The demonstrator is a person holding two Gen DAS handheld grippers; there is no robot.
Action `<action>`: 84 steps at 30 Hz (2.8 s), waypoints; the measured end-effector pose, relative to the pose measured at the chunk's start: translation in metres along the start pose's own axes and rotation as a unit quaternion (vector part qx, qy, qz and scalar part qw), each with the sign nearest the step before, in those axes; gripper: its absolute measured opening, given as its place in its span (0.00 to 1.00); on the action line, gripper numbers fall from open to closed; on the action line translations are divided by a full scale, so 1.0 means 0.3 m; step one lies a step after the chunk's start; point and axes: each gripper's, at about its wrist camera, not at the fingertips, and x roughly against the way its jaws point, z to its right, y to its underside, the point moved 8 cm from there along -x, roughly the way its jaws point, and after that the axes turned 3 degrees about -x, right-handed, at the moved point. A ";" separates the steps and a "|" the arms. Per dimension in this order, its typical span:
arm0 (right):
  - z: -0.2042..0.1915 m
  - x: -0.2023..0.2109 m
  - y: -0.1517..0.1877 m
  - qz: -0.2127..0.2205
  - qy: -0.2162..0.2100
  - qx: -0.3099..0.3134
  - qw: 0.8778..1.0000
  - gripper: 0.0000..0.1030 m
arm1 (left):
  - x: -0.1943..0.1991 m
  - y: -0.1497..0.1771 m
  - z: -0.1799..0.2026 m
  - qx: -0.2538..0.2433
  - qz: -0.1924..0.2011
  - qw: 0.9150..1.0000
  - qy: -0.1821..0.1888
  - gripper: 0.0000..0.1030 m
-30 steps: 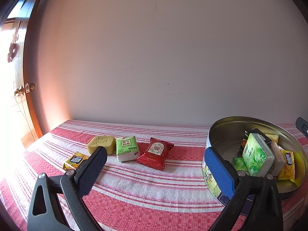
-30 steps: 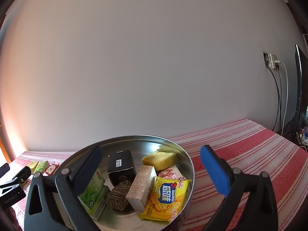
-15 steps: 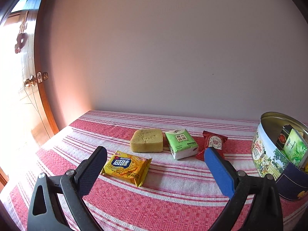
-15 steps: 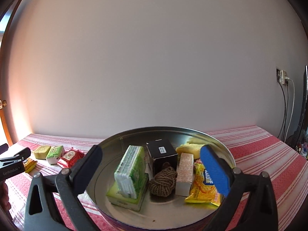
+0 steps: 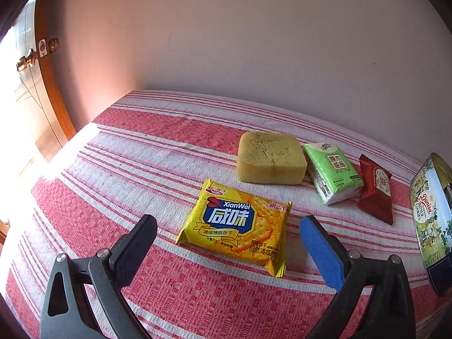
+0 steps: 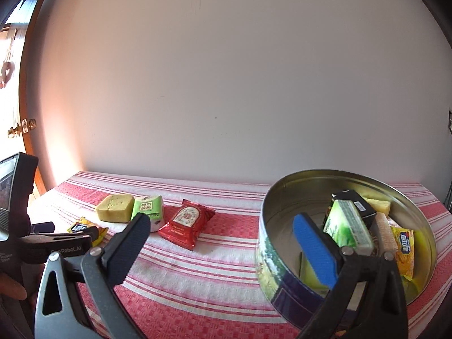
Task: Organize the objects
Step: 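Grasp the yellow XianWei biscuit pack with the left tool while the right tool grasps the red mooncake pack, then carry the XianWei pack and red mooncake pack over the tin and release both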
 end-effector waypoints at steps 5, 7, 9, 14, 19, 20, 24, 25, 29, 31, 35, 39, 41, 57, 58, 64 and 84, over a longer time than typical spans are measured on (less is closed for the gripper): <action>-0.102 -0.101 0.015 -0.042 -0.011 0.007 0.999 0.94 | -0.077 0.004 0.005 -0.004 -0.041 0.999 0.012 0.99; -0.125 -0.136 0.018 -0.055 -0.016 0.004 0.998 0.90 | -0.086 0.008 0.016 -0.016 -0.047 0.999 0.009 0.99; -0.136 -0.176 0.019 -0.068 -0.015 -0.003 0.998 0.89 | -0.087 0.012 0.031 -0.026 -0.047 0.999 0.010 0.94; -0.161 -0.278 0.016 -0.100 -0.009 -0.025 0.995 0.89 | -0.064 0.008 0.038 -0.032 -0.035 0.999 0.018 0.75; -0.153 -0.368 0.034 -0.142 0.005 -0.047 0.989 0.78 | -0.043 -0.005 0.008 -0.003 -0.029 0.999 0.032 0.71; -0.144 -0.384 0.038 -0.151 0.008 -0.057 0.987 0.79 | -0.038 -0.006 -0.006 0.011 -0.028 0.999 0.032 0.71; -0.128 -0.467 0.062 -0.194 0.016 -0.081 0.977 0.79 | -0.008 -0.029 -0.092 0.070 -0.013 0.997 0.028 0.71; -0.135 -0.491 0.072 -0.209 0.013 -0.082 0.974 0.79 | 0.000 -0.030 -0.111 0.080 -0.009 0.997 0.022 0.71; -0.152 -0.544 0.061 -0.215 0.015 -0.081 0.973 0.78 | 0.005 -0.037 -0.144 0.083 -0.002 0.996 -0.013 0.71; -0.151 -0.553 0.059 -0.214 0.019 -0.082 0.973 0.78 | -0.003 -0.035 -0.162 0.079 -0.004 0.997 -0.015 0.71; -0.116 -0.562 0.070 -0.224 -0.031 -0.132 0.965 0.78 | -0.003 -0.034 -0.164 0.083 -0.008 0.996 -0.005 0.71; -0.114 -0.572 0.076 -0.229 -0.025 -0.111 0.967 0.68 | 0.010 -0.037 -0.159 0.084 -0.004 0.996 -0.007 0.71; -0.123 -0.558 0.085 -0.234 -0.009 -0.089 0.968 0.68 | 0.011 -0.033 -0.157 0.084 -0.005 0.996 -0.010 0.71; -0.175 -0.315 0.043 -0.117 -0.015 0.023 0.993 0.40 | 0.079 -0.048 -0.090 0.046 0.068 0.997 -0.005 0.71; -0.176 -0.283 0.037 -0.100 -0.014 0.032 0.994 0.40 | 0.100 -0.052 -0.079 0.042 0.081 0.996 -0.005 0.71; -0.140 -0.151 0.004 -0.048 -0.016 0.042 0.998 0.40 | 0.209 -0.050 -0.014 0.034 0.138 0.990 0.009 0.71; 0.046 0.056 0.050 -0.038 -0.015 0.038 0.998 0.40 | 0.351 0.089 0.113 0.026 0.160 0.987 0.021 0.71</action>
